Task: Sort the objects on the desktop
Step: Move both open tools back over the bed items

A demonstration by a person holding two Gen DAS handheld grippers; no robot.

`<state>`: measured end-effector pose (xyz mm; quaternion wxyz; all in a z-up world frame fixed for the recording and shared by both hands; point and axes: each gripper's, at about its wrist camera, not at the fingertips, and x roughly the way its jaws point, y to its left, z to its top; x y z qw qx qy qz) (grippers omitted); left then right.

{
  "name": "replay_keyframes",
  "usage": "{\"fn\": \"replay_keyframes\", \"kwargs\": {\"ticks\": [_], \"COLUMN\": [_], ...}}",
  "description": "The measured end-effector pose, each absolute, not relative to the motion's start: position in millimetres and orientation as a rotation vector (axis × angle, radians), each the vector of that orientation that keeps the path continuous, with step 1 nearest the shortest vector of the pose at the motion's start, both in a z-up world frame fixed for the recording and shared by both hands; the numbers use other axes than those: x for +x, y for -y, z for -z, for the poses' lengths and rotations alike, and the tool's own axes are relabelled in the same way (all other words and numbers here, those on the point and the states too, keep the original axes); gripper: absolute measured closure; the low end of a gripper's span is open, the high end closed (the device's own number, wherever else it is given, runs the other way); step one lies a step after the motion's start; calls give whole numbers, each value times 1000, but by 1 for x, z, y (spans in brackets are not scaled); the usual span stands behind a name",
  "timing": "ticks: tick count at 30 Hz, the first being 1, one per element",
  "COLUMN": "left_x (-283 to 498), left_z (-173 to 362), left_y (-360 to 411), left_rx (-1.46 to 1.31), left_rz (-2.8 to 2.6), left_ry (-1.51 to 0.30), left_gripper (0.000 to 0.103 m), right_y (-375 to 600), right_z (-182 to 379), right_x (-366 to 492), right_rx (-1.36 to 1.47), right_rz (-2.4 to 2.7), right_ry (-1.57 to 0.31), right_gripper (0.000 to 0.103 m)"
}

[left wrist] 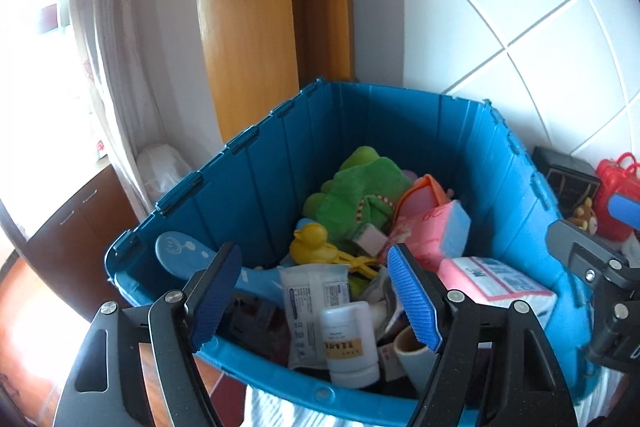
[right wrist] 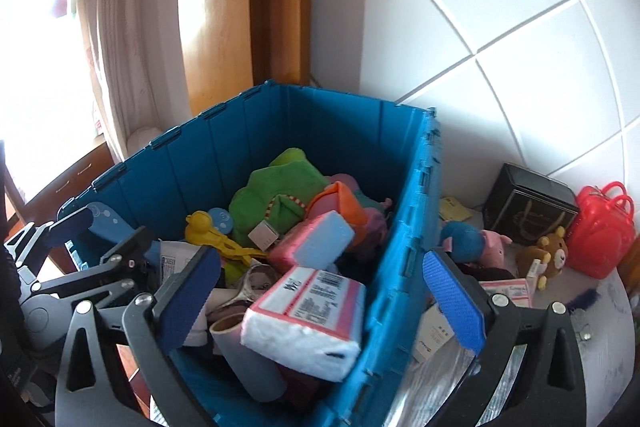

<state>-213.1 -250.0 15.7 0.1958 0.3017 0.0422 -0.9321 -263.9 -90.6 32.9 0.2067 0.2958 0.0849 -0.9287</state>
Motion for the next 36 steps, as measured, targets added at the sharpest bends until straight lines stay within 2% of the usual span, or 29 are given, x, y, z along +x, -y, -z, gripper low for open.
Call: {"fn": "replay_keyframes", "kwargs": {"ticks": [10, 17, 22, 27, 36], "left_x": [-179, -182, -201, -229, -278], "left_z": [-38, -47, -32, -1, 46], "left_y": [177, 78, -18, -81, -128], "left_rx": [746, 707, 775, 890, 1059], "left_rz": [2760, 2909, 2987, 2943, 2801], "left_ry": [-151, -84, -7, -5, 37], "left_gripper": [23, 20, 20, 20, 20], "right_y": [-17, -140, -233, -319, -385], "right_z": [-42, -31, -17, 7, 52], "right_x": [-222, -212, -214, -233, -278], "right_rx": [770, 856, 927, 1030, 1198], "right_rz": [2732, 2872, 2922, 2935, 2869], "right_ry": [-118, -1, 51, 94, 147], "right_gripper": [0, 0, 0, 0, 0]}}
